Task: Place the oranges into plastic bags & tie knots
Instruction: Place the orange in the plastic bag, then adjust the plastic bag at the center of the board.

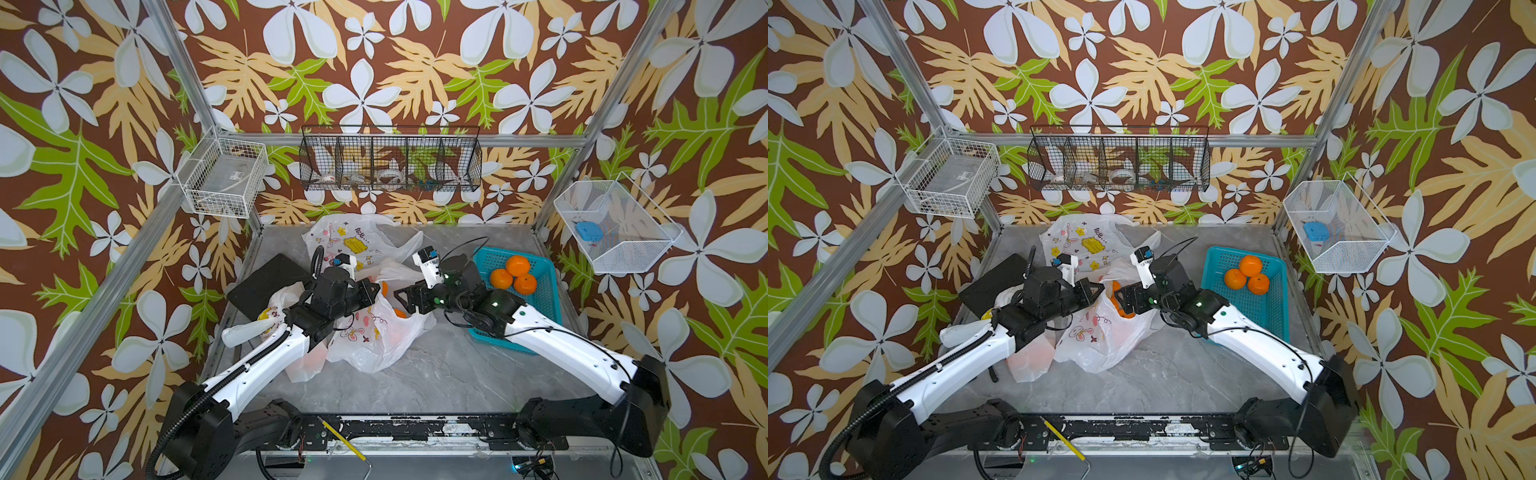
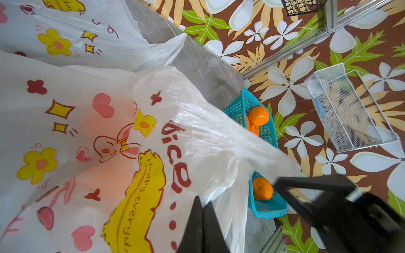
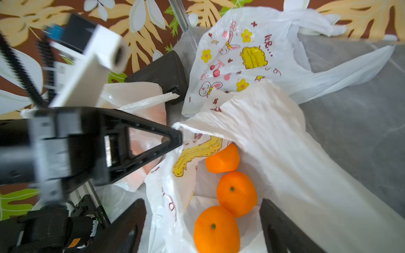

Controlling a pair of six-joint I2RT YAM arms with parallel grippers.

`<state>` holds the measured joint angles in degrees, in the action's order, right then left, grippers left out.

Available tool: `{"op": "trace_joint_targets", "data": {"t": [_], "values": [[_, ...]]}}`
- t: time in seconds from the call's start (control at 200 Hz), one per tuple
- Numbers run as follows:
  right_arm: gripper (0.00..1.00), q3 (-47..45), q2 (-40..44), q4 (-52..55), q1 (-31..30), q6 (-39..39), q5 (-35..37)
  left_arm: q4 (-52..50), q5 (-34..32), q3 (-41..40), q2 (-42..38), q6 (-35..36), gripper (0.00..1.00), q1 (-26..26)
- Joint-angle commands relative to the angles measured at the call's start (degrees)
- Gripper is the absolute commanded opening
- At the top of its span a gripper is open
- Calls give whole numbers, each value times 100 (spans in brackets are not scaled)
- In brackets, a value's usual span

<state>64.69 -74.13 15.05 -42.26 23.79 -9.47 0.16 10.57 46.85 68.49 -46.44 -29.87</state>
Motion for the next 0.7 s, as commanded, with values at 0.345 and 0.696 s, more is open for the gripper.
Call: {"op": "trace_joint_targets", "data": {"t": [0.345,0.696], "values": [[91,-1212,1140,325,1618,433,-822,222,121,35,186,3,0,16],[61,-1301,362,-424,1624,594,-761,244,160,35,170,19,0,16]]}}
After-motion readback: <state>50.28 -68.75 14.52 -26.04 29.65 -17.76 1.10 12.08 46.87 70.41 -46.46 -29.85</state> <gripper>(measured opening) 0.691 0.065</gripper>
